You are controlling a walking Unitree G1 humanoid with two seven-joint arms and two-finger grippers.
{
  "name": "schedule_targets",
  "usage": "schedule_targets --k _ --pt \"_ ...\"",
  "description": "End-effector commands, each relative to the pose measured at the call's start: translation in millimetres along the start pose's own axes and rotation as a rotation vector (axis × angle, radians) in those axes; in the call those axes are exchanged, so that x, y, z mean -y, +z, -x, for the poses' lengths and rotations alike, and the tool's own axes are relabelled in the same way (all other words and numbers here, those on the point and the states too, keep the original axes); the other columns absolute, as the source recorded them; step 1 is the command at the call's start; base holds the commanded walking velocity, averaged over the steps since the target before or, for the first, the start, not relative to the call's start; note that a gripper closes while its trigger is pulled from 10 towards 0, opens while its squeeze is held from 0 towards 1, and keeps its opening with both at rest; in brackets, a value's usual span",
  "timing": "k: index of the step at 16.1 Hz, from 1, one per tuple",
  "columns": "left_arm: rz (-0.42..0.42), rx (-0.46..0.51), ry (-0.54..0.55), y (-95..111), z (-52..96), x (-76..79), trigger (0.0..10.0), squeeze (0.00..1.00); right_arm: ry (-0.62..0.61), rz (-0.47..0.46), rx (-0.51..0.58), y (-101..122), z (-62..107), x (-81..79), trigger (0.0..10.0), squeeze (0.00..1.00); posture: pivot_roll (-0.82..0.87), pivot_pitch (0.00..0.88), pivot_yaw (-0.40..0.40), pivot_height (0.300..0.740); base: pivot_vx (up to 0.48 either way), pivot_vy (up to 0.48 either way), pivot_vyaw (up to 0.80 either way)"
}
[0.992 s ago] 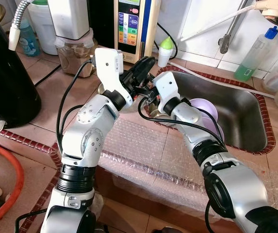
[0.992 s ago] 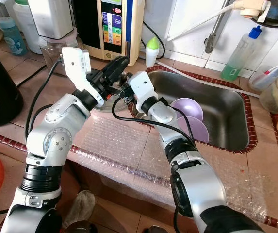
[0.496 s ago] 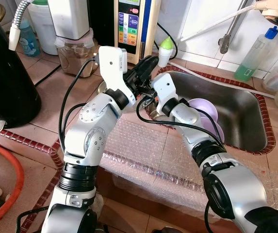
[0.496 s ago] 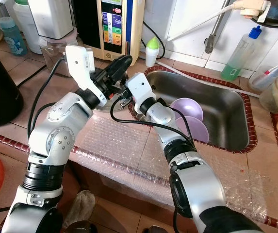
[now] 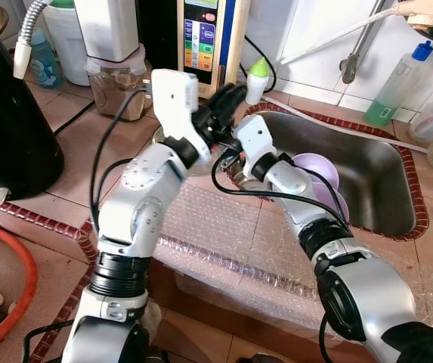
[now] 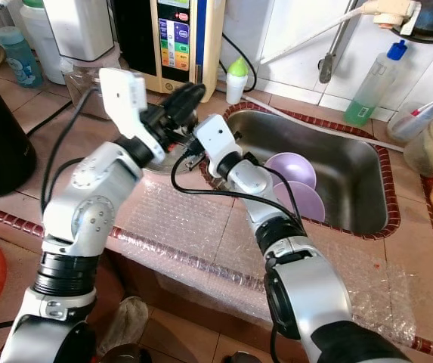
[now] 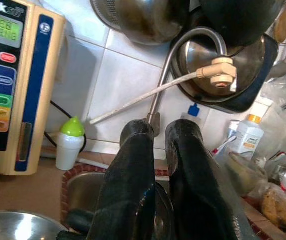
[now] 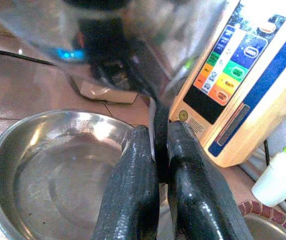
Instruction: Kitchen organization
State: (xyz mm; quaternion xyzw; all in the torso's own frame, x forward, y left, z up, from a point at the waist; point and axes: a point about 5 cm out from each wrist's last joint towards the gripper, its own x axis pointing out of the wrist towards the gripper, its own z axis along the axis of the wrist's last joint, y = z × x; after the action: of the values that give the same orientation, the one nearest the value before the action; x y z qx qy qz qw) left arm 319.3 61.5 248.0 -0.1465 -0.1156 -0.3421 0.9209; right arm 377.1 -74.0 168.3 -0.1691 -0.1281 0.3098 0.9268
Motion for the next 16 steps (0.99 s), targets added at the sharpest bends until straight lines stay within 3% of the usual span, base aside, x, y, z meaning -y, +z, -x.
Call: schedule_targets --k 1,4,8,9,12,14,15,16 --pt "-0.004 -0.010 0.016 -2 3.9 -3.2 10.0 1.00 -0.131 -0.018 0.001 2 6.1 27.0 0.0 0.00 0.06 0.013 -0.040 0.740 0.000 0.000 0.00" --pt "-0.037 0.004 0.040 4 4.9 -5.4 10.0 1.00 -0.164 -0.004 0.000 4 6.0 31.7 0.0 0.00 0.06 0.015 -0.038 0.740 0.000 0.000 0.00" --pt "-0.092 0.056 0.059 22 7.7 -8.1 10.0 1.00 -0.289 0.030 0.013 10 9.5 50.4 0.0 0.00 0.06 0.020 -0.029 0.740 0.000 0.000 0.00" --pt "-0.107 0.049 0.100 18 12.6 -15.9 10.0 1.00 -0.328 0.037 0.010 10 12.2 57.0 0.0 0.00 0.06 0.019 -0.028 0.740 0.000 0.000 0.00" --pt "-0.114 0.012 0.120 10 19.6 -19.5 10.0 1.00 -0.366 0.069 -0.018 6 18.0 64.5 0.0 0.00 0.06 0.013 -0.033 0.740 0.000 0.000 0.00" --pt "-0.118 -0.054 0.133 -5 26.3 -24.5 10.0 1.00 -0.399 0.074 -0.096 -6 26.0 69.2 0.0 0.00 0.07 0.010 -0.037 0.740 0.000 0.000 0.00" --pt "-0.145 -0.105 0.144 -20 34.0 -28.6 10.0 1.00 -0.436 0.013 -0.197 -24 36.9 72.0 0.0 0.00 0.07 0.011 -0.044 0.740 0.000 0.000 0.00" --pt "-0.165 -0.119 0.146 -24 36.2 -29.5 10.0 1.00 -0.451 -0.005 -0.224 -29 40.5 73.1 0.0 0.00 0.07 0.011 -0.044 0.740 0.000 0.000 0.00"
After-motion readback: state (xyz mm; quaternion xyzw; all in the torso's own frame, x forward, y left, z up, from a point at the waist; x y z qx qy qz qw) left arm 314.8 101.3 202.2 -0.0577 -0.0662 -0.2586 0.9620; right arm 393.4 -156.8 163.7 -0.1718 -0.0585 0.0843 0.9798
